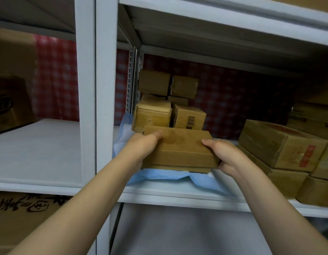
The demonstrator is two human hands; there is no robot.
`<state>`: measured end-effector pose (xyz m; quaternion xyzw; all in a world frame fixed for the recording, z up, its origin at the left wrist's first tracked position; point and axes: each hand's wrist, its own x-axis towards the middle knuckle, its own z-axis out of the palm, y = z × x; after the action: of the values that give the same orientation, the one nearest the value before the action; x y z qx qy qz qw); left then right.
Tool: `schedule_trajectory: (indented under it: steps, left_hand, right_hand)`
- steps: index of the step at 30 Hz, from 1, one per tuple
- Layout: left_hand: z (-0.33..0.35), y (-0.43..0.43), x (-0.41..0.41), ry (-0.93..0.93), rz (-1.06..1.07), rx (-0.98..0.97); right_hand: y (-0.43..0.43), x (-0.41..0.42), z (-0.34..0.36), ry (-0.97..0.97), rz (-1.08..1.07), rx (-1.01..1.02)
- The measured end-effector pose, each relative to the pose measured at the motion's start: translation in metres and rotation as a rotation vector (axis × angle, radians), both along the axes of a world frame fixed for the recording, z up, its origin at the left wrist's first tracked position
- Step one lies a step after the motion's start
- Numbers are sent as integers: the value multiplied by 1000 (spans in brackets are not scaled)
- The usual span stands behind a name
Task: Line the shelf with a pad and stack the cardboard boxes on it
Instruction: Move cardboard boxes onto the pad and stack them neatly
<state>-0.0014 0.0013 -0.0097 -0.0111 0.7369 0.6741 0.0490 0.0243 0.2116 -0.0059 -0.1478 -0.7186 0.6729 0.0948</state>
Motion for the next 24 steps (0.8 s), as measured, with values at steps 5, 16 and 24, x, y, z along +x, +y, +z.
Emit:
schedule_trajectory:
  steps: [5,16,24]
  left_hand:
    - [2,-2,1,60,24,-4]
    - [-21,-13,-21,146,132,64]
    - [-40,-15,-20,117,-140,-505]
  right_hand:
    - [-5,-5,-4,16,9,-25]
    - [7,10,1,-22,-125,-265]
    - [34,24,-2,65,-161,-593]
